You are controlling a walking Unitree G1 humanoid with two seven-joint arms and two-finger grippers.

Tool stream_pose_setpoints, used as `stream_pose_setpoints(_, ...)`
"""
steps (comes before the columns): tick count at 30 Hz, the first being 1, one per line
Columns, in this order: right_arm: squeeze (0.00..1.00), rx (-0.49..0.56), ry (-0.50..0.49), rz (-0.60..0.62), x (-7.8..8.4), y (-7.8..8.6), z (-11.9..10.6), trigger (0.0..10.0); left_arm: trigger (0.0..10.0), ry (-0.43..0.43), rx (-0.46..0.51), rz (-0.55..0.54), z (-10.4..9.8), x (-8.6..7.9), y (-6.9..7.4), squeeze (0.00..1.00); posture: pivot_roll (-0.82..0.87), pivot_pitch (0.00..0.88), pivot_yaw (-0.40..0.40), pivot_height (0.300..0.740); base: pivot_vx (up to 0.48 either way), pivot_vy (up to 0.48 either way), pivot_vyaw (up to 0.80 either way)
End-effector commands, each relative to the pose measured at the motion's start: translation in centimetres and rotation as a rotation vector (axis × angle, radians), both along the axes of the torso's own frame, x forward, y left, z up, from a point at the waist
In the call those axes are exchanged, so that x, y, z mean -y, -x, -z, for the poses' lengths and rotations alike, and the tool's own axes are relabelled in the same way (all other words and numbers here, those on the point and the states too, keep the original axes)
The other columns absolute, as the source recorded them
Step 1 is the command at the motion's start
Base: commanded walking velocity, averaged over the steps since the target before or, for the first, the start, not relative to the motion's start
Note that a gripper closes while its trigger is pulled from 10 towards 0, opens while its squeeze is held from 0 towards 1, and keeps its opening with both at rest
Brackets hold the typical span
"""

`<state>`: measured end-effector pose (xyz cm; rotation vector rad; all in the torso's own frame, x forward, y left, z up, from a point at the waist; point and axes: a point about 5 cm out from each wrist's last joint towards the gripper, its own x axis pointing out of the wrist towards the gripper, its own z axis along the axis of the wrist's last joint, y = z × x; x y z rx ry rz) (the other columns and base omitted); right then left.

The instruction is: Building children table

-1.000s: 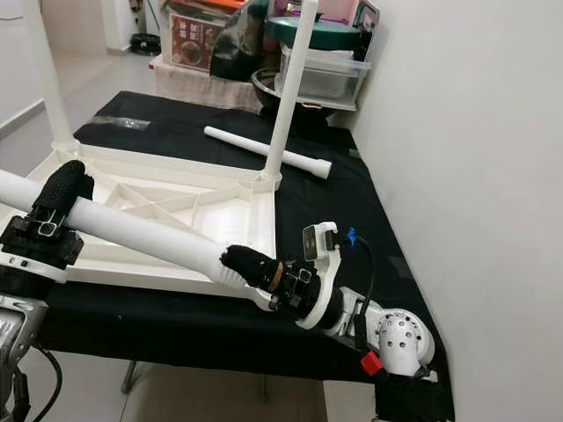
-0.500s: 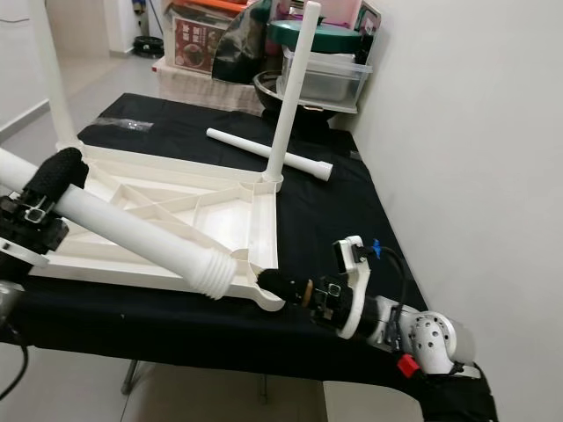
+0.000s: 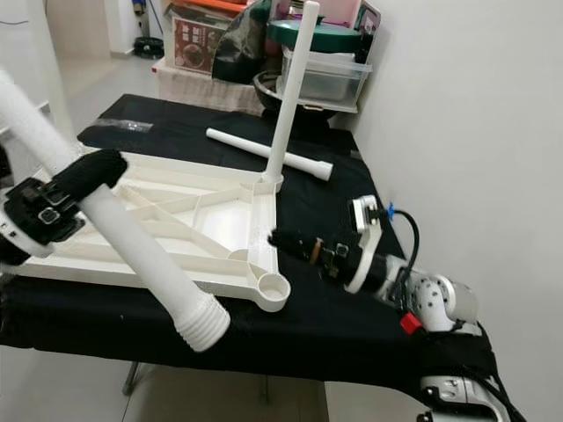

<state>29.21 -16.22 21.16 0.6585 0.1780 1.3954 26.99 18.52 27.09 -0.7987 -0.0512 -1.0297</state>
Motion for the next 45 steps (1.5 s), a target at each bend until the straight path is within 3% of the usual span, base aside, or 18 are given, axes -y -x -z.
stream_pose_setpoints(1,0.00,0.053,-0.008,-0.089,-1.4,0.7,-0.7,10.0,10.0,-0.037,0.003,0.073,0.3,0.9,-0.3,0.00,0.09,0.000,-0.101,0.740,0.000,0.000,0.00)
stream_pose_setpoints(8,0.00,0.153,0.035,-0.241,-3.6,2.0,-1.6,10.0,10.0,-0.054,0.010,0.146,0.4,1.9,-1.3,0.00,0.09,0.001,-0.097,0.740,0.000,0.000,0.00)
stream_pose_setpoints(9,0.00,0.161,0.059,-0.255,-3.8,2.1,-1.5,10.0,10.0,-0.055,0.010,0.152,0.4,2.0,-1.3,0.00,0.09,0.001,-0.095,0.740,0.000,0.000,0.00)
stream_pose_setpoints(10,0.00,0.181,0.149,-0.266,-4.5,2.2,-0.8,10.0,10.0,-0.065,0.015,0.163,0.5,2.2,-1.7,0.00,0.09,0.004,-0.092,0.740,0.000,0.000,0.00)
stream_pose_setpoints(16,0.00,0.189,0.273,-0.237,-5.5,1.6,0.1,10.0,10.0,-0.071,0.030,0.187,0.7,2.6,-2.1,0.00,0.08,0.006,-0.087,0.740,0.000,0.000,0.00)
stream_pose_setpoints(22,0.00,0.206,0.291,-0.193,-5.9,0.5,-0.5,10.0,10.0,-0.095,0.043,0.210,0.9,2.9,-2.2,0.00,0.08,0.005,-0.092,0.740,0.000,0.000,0.00)
stream_pose_setpoints(45,0.00,0.193,0.349,-0.217,-9.5,0.6,-0.5,10.0,10.0,-0.126,0.097,0.210,1.0,4.4,-3.2,0.00,0.06,0.004,-0.092,0.740,0.000,0.000,0.00)
